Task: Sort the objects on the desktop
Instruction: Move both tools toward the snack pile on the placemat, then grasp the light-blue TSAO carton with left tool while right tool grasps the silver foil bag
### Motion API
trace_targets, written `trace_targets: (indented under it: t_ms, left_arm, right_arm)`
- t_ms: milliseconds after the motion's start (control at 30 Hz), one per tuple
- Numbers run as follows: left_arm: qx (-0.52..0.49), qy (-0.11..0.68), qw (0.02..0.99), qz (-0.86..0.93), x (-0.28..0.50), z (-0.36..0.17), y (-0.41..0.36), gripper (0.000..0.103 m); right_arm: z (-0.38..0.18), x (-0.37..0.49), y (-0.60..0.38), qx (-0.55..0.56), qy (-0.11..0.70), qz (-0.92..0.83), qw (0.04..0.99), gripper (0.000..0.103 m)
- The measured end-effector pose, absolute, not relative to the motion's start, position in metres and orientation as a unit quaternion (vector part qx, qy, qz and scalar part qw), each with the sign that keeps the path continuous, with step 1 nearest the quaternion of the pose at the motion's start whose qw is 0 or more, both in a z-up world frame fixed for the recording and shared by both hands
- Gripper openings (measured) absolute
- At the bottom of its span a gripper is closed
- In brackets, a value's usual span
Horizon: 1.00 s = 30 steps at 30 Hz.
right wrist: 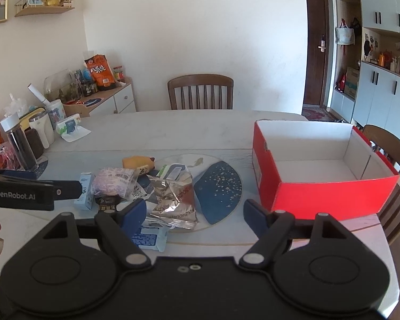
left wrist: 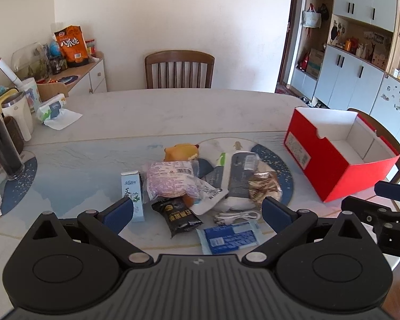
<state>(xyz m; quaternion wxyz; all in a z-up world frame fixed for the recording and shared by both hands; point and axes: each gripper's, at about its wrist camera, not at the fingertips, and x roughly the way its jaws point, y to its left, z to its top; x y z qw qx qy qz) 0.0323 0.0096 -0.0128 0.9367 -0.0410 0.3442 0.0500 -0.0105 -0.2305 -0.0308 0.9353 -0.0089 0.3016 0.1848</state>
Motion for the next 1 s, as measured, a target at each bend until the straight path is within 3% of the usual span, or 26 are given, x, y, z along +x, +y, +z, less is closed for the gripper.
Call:
trace_targets:
  t_ms: [900, 1000]
  left_arm:
    - [-0.031, 0.416, 0.907, 0.055, 0.131, -0.118, 0.113, 0.102]
    - [-0.038, 0.416, 0.907, 0.048, 0.13, -0.12, 0.117, 0.097]
  right_arm:
    - [-0.104, 0.081, -0.141, -0.056, 0.385, 0.127, 0.912, 0.077]
    - [-0.107, 0.085, -0.138, -0.052, 0.388, 0.126, 0.911, 0.075]
